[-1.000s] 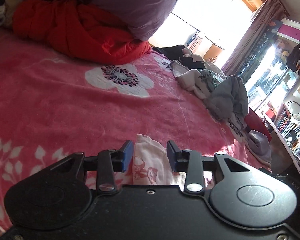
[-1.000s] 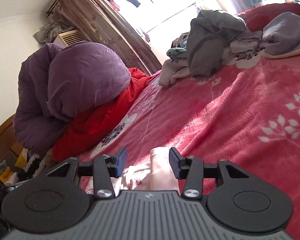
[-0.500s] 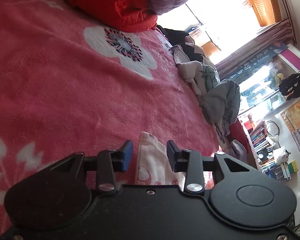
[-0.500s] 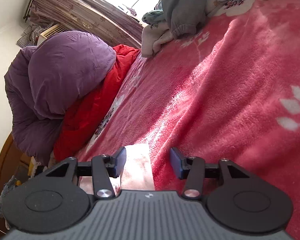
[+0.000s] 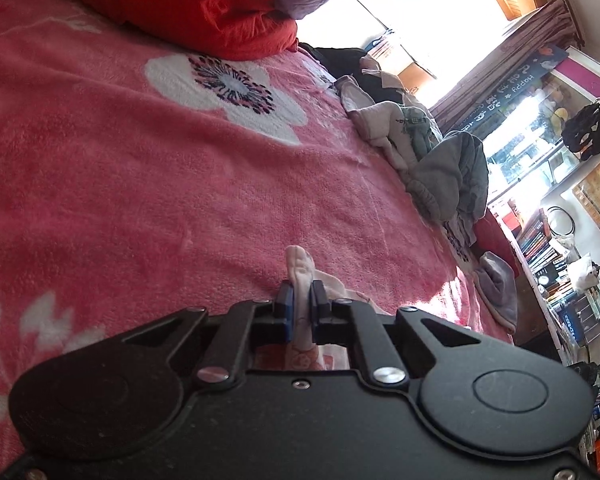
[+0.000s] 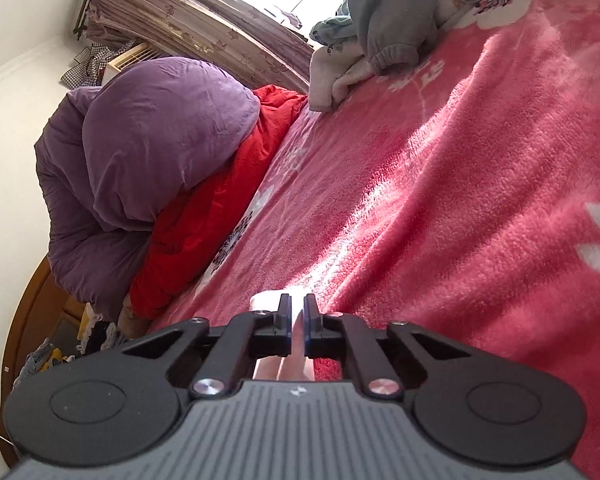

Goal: Fold clothes

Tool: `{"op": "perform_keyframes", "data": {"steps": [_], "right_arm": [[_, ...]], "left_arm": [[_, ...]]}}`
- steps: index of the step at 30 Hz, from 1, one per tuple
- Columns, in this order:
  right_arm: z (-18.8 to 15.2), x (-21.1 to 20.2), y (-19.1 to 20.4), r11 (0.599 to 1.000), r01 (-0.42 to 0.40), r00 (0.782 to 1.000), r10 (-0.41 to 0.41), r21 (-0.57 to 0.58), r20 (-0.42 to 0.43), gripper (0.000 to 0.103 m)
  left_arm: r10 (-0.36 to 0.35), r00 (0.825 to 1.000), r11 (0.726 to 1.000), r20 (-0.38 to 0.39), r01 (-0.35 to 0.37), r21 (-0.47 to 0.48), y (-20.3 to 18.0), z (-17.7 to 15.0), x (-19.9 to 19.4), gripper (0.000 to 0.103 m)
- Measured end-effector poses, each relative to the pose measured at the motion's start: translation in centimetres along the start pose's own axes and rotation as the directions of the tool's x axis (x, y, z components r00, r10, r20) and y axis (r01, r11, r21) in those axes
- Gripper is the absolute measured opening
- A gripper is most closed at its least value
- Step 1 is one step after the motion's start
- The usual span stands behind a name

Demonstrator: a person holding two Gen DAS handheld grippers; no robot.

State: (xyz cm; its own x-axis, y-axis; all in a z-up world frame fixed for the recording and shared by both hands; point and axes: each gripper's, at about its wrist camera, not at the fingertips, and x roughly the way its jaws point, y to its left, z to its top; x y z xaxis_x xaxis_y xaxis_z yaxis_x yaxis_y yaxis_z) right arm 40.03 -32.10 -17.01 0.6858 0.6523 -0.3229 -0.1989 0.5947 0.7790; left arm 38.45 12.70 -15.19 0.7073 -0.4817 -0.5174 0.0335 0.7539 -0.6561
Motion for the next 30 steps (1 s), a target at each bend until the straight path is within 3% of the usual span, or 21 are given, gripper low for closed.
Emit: {"op": "perform_keyframes", "data": {"steps": [5,7,9,10,11,17,27,30], "right_arm": [[0.8,-1.3,0.2,1.0,-0.016,0.999,0.016,-0.006,0.047,0.002],[1.0,-1.2,0.4,0.999,0.036,0.999,-0.035,-0.034,0.039,0.007],[0.9,-0.6,-0.1,0.999,0.051,0.999,-0.05,-0.007,0.011,0.028],[0.7,-0.4,-0.5,0.999,0.031,0.999,-0.031,0.018,0.005,0.06],[0.4,-0.1,-0.8,0.999,0.01,1.0,-0.01,0.042,0.002,0.065],[0.2,0.6,-1.2,0.998,0.002,1.0,-0.001,0.063,-0.006,0.055],[0.4,1.5,-1.9,0.987,-0.102,0.993,0.109,0.127,-0.044,0.053],[0.4,1.6,-1.8,0.985,-0.121,0.99,0.129,0.127,-0.062,0.045]], "left_arm": [[0.002,1.0,1.0,0.012,-0.002,0.013,-0.2,0.1,-0.2,0.005],[0.003,1.0,1.0,0.012,-0.004,0.017,-0.2,0.1,-0.2,0.005],[0.006,1.0,1.0,0.012,-0.006,0.016,-0.2,0.1,-0.1,0.005],[0.007,1.0,1.0,0.012,-0.007,0.014,-0.2,0.1,-0.1,0.005],[0.008,1.0,1.0,0.011,-0.008,0.01,-0.2,0.1,0.0,0.005],[0.013,1.0,1.0,0.009,-0.013,0.007,-0.1,0.1,0.1,0.005],[0.025,1.0,1.0,0.005,-0.025,0.008,0.0,0.0,0.3,0.005],[0.025,1.0,1.0,0.005,-0.025,0.007,0.0,-0.1,0.3,0.005]]}}
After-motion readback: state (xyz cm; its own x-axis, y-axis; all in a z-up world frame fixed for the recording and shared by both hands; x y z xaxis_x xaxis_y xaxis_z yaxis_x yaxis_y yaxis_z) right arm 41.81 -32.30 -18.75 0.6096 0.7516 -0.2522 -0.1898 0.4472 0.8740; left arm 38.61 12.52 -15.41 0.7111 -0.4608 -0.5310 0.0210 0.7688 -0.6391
